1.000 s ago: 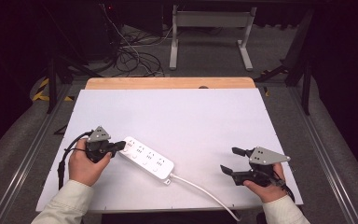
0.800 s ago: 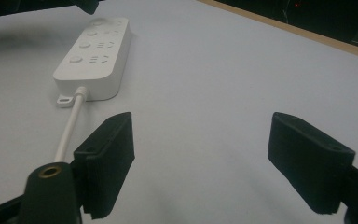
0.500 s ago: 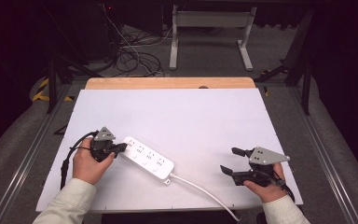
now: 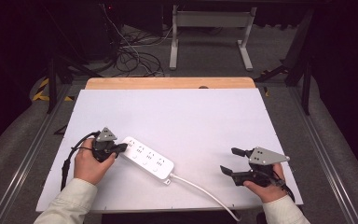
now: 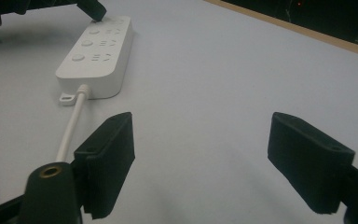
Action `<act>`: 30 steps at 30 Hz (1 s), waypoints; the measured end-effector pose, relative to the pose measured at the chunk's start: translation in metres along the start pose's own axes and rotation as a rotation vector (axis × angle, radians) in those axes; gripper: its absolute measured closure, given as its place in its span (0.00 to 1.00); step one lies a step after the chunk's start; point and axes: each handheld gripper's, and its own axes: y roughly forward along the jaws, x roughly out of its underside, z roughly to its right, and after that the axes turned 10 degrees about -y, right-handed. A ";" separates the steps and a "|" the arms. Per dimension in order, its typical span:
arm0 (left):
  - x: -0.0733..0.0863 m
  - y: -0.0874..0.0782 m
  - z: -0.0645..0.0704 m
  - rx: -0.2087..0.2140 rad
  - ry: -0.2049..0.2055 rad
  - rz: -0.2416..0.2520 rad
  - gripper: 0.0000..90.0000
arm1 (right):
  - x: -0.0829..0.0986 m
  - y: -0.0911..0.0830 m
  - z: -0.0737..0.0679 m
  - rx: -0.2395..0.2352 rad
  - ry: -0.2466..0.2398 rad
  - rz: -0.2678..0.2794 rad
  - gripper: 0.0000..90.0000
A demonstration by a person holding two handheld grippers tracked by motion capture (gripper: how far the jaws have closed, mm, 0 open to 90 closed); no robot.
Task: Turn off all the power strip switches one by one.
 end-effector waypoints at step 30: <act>0.002 0.004 0.001 -0.025 0.009 0.022 1.00 | -0.001 0.000 -0.001 -0.011 -0.002 0.002 0.27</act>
